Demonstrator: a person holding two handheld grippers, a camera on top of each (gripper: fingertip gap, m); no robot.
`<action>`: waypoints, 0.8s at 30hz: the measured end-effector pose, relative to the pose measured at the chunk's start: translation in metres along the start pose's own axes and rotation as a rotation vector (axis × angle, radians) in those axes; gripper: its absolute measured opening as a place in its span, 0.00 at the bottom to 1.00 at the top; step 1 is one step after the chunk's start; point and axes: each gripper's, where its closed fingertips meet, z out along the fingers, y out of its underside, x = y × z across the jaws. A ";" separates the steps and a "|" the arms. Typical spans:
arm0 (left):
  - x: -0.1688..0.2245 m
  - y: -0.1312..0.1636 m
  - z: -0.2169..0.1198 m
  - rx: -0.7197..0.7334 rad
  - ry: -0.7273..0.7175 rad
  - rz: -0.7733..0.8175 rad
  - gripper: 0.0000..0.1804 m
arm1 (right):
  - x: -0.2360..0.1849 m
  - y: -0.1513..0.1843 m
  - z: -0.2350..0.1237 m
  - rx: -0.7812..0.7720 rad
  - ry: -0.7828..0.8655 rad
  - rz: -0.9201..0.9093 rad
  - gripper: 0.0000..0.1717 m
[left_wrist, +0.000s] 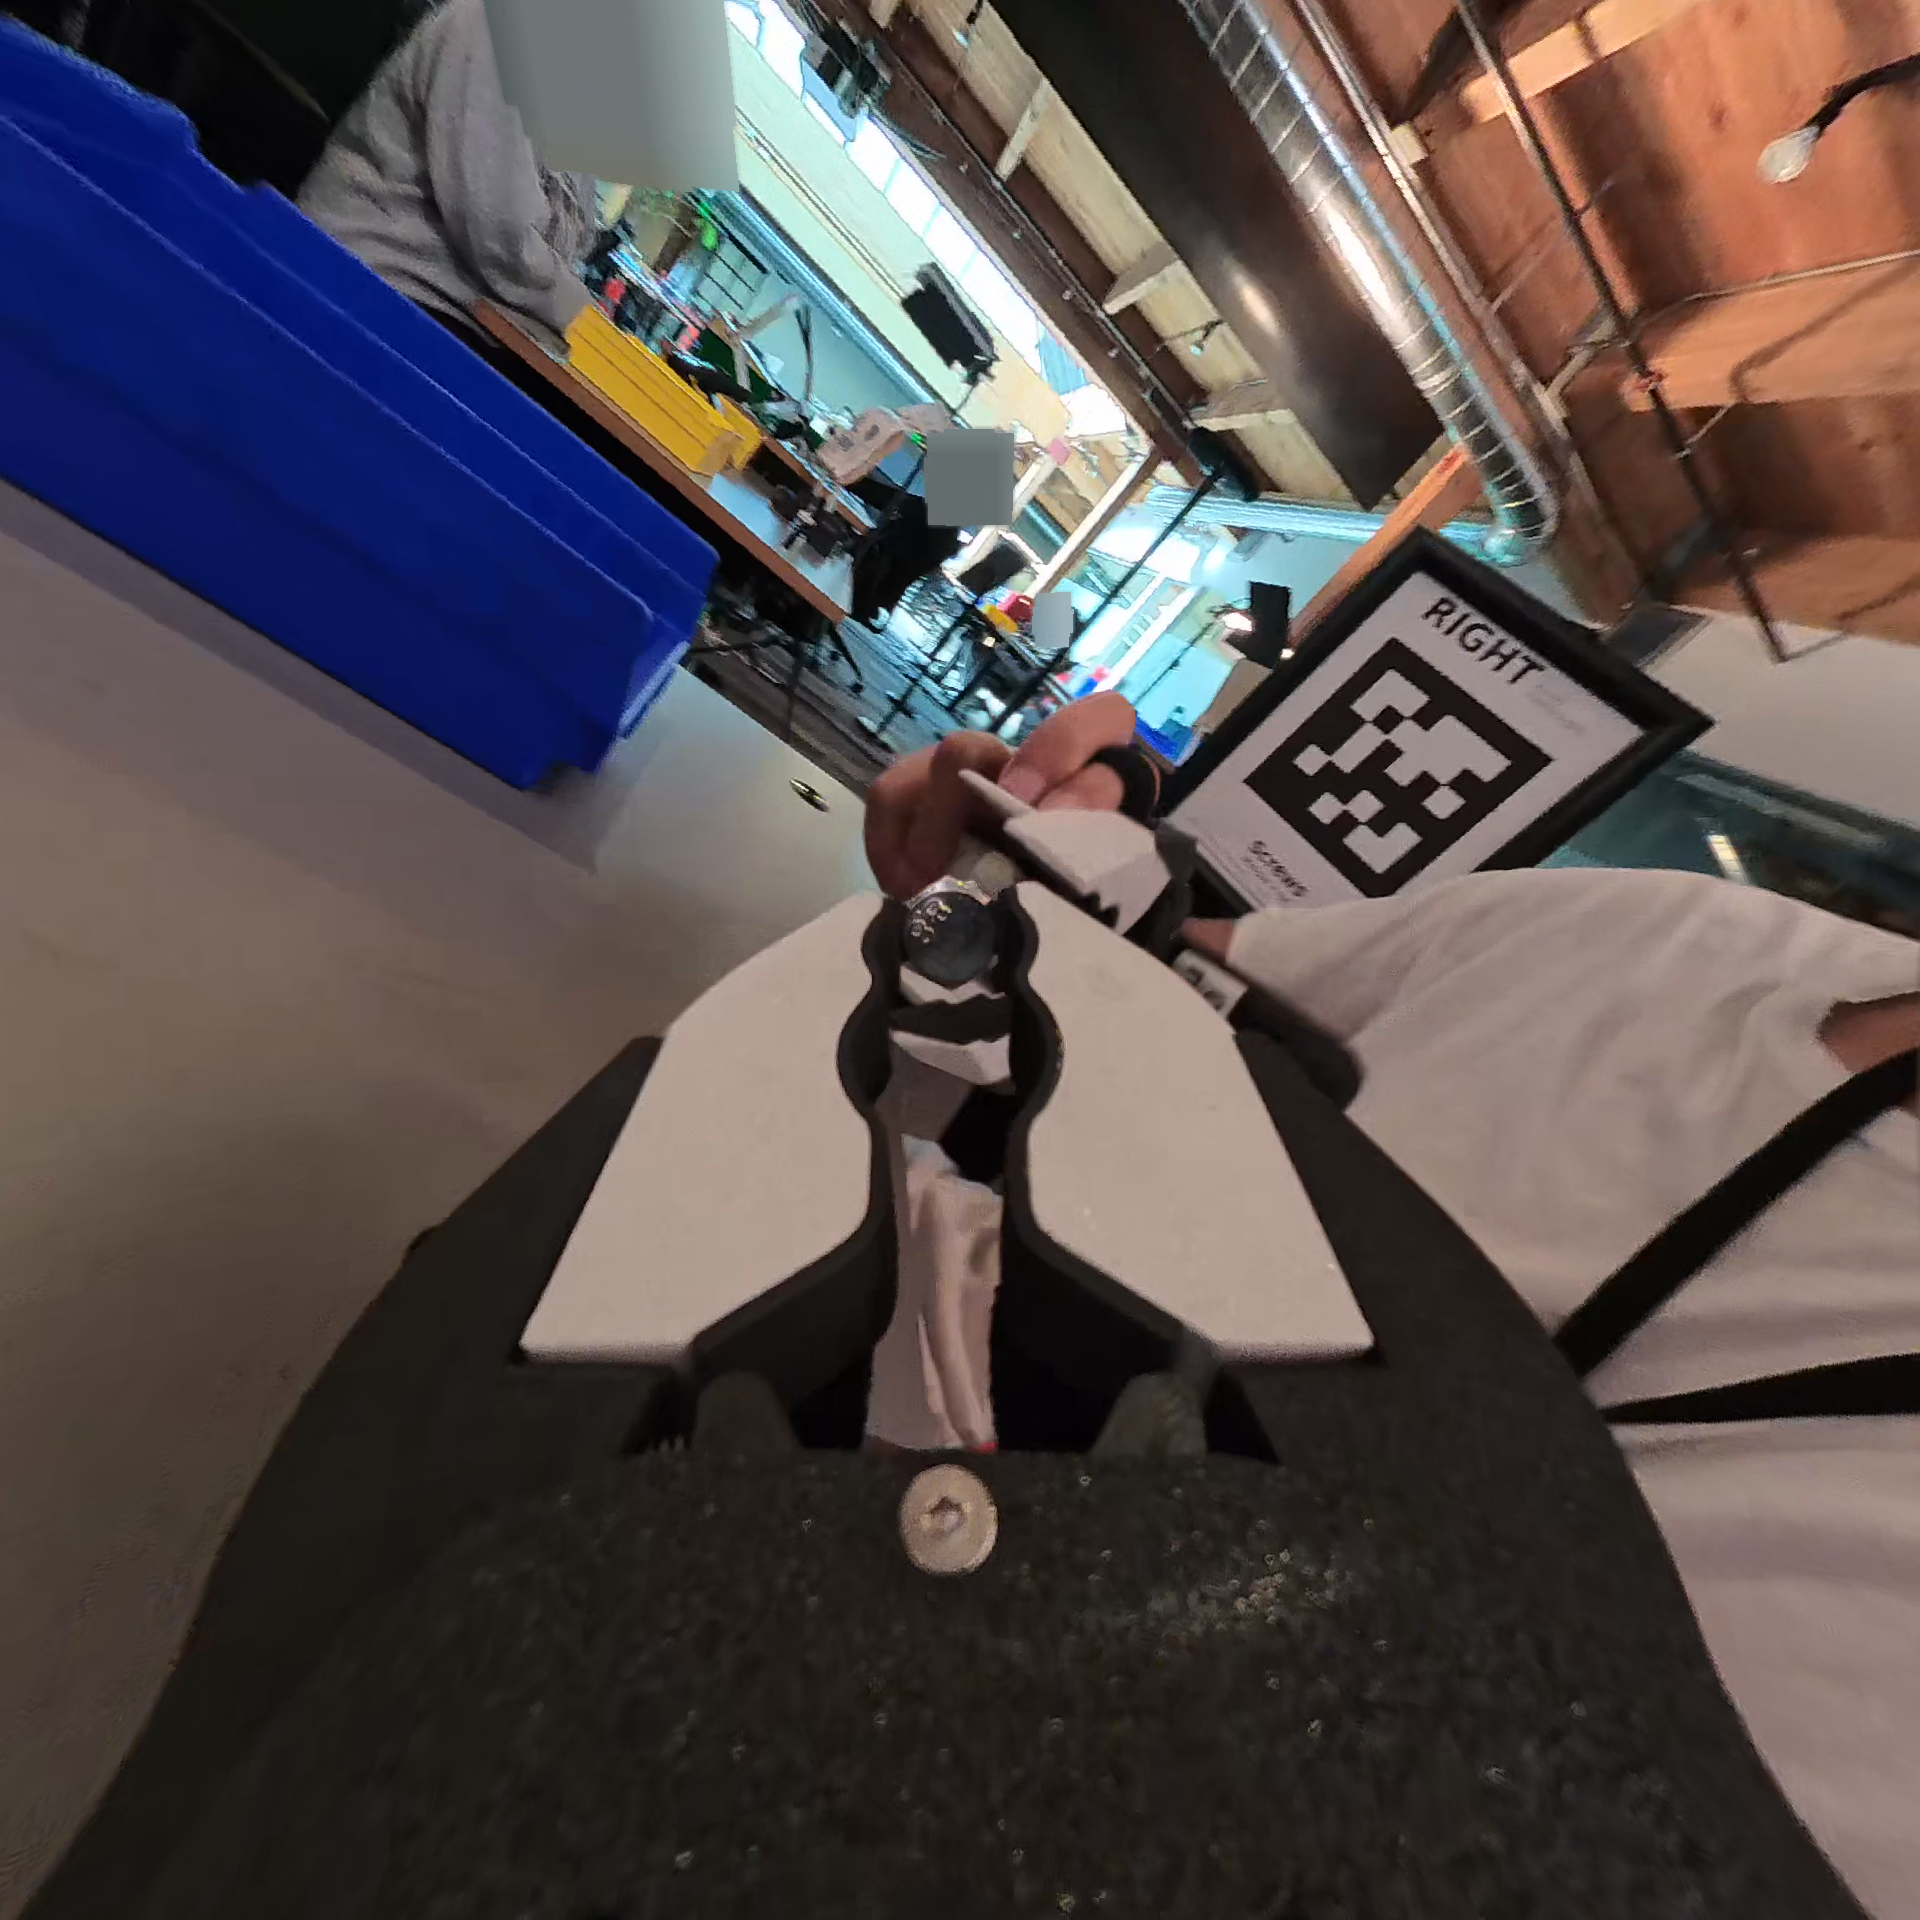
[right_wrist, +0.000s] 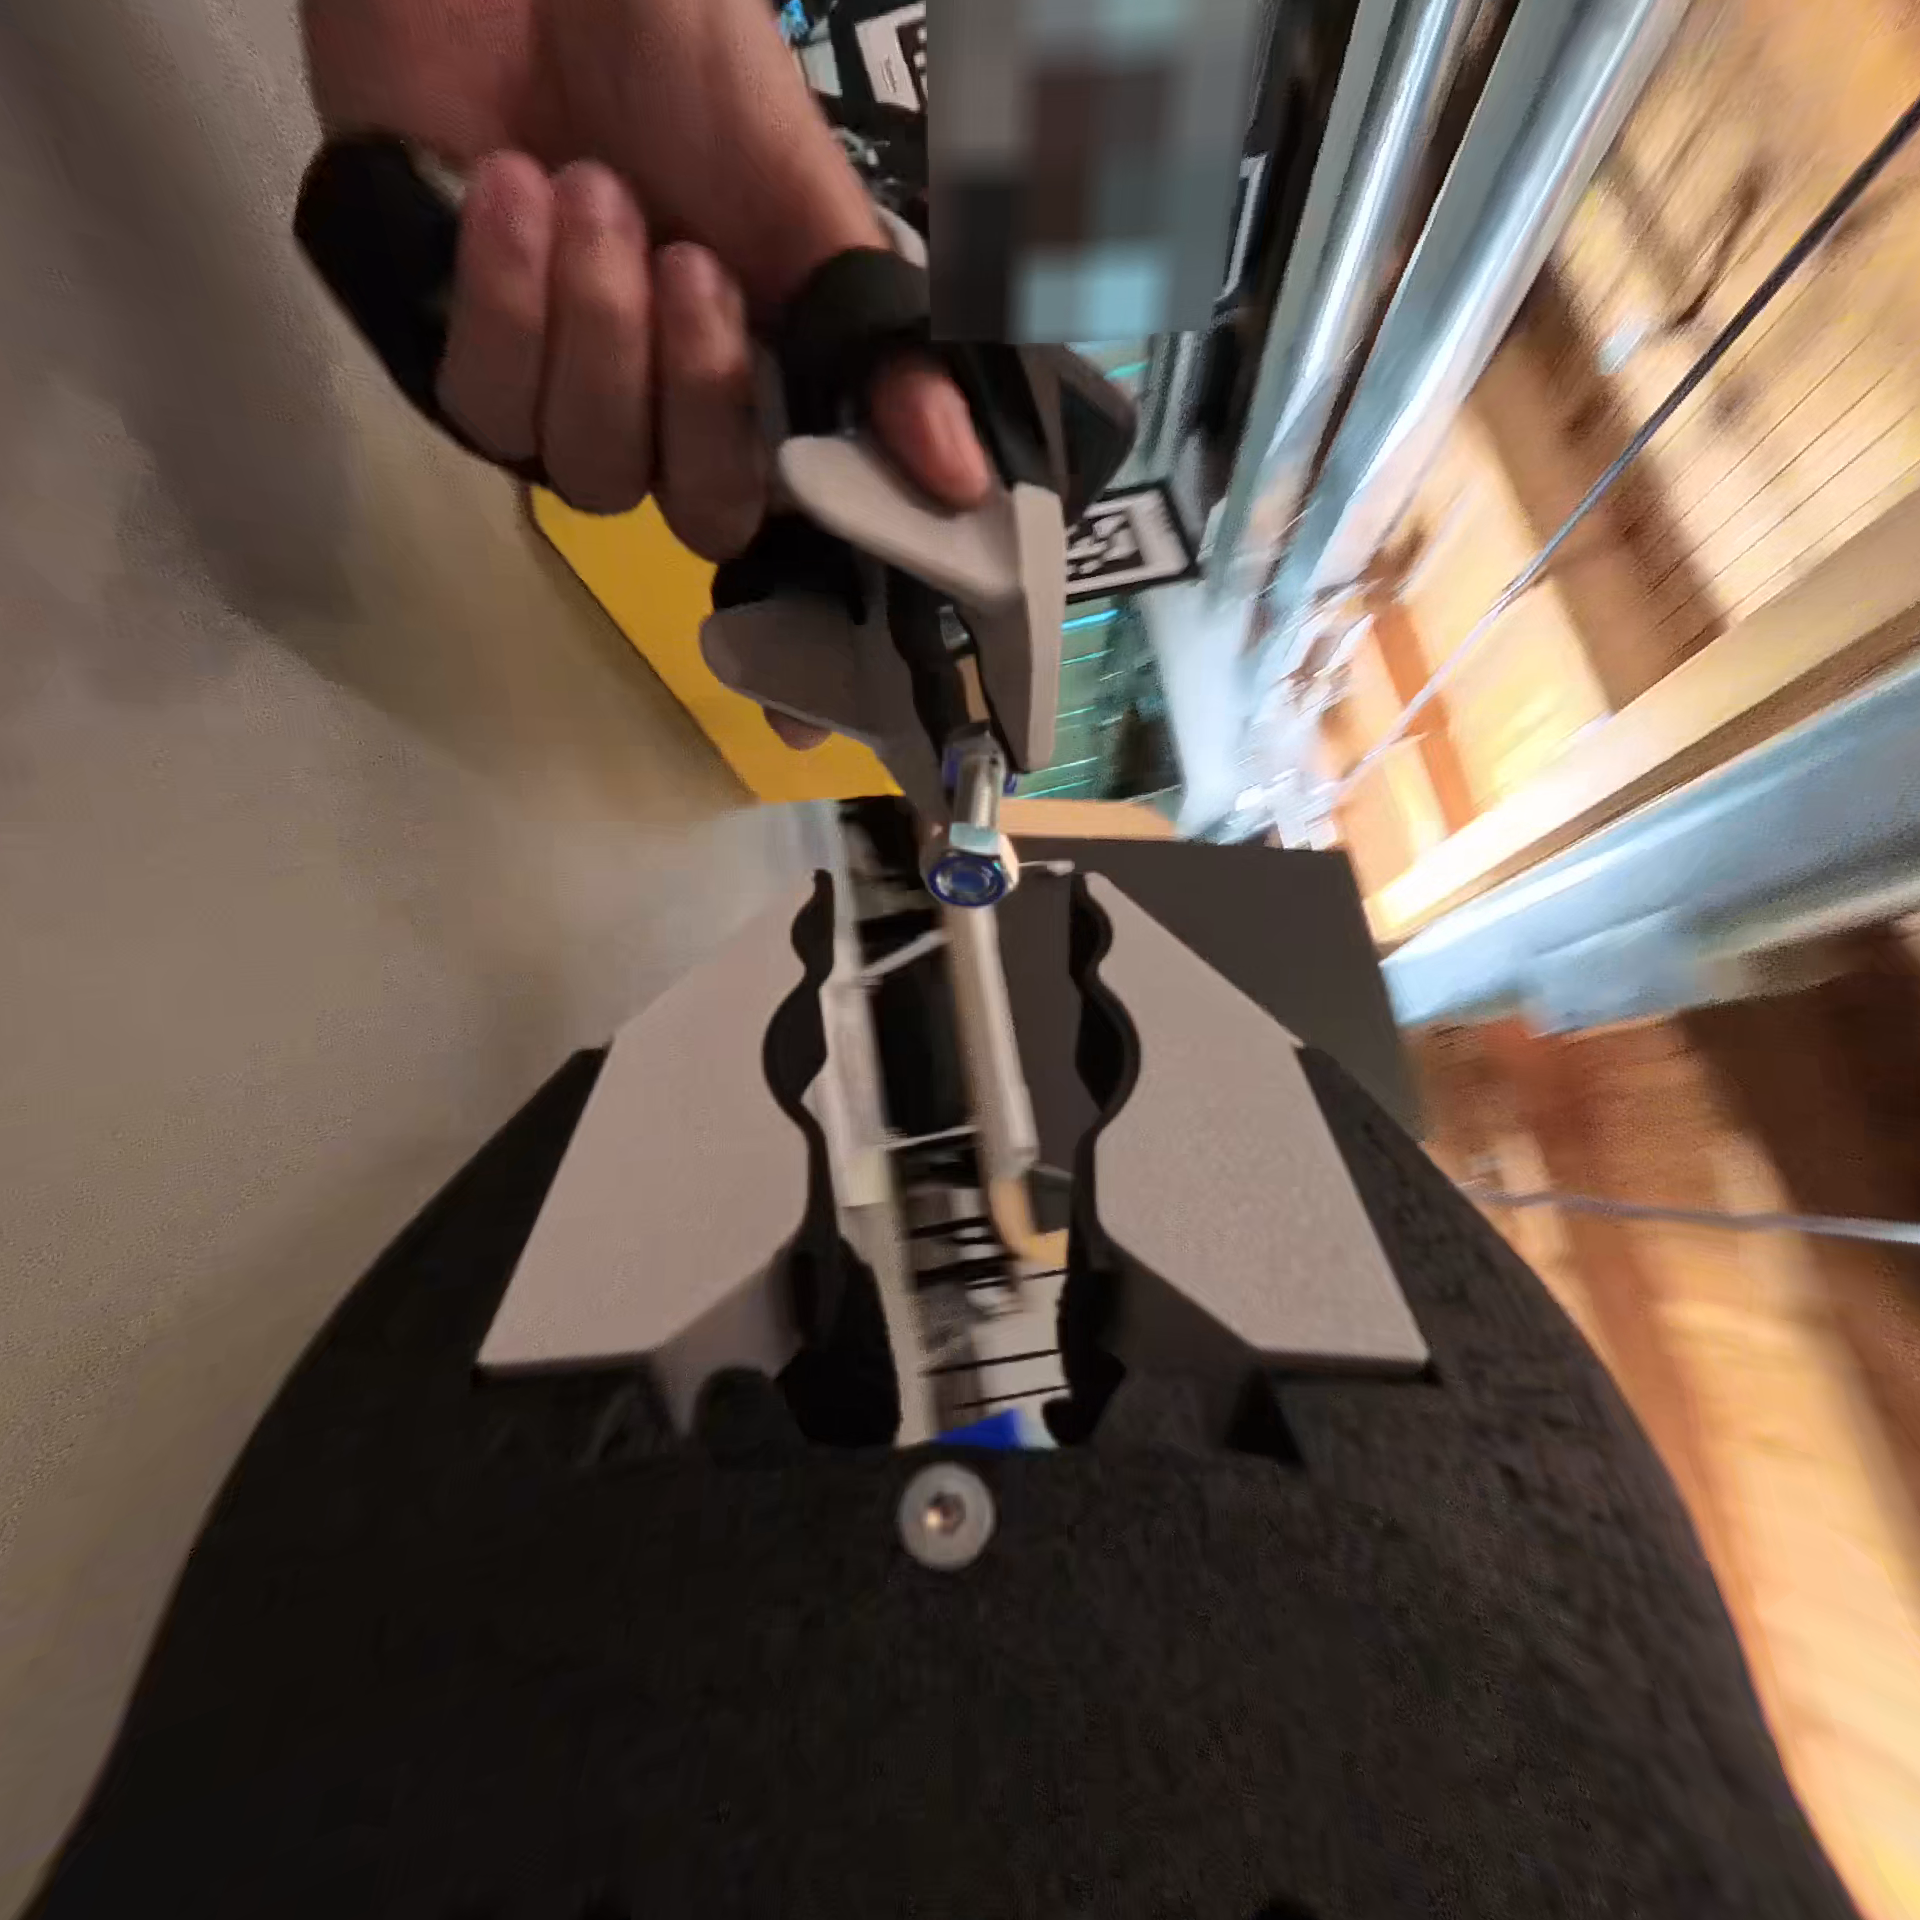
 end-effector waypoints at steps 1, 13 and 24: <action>0.000 0.002 0.001 -0.004 0.017 -0.021 0.09 | -0.003 -0.001 0.000 0.007 0.016 -0.075 0.24; 0.001 0.014 0.007 -0.085 -0.010 0.066 0.09 | -0.004 0.004 0.004 0.021 -0.168 0.374 0.10; 0.005 0.011 0.004 -0.115 -0.109 0.399 0.10 | -0.002 -0.008 0.006 0.253 -0.879 2.275 0.10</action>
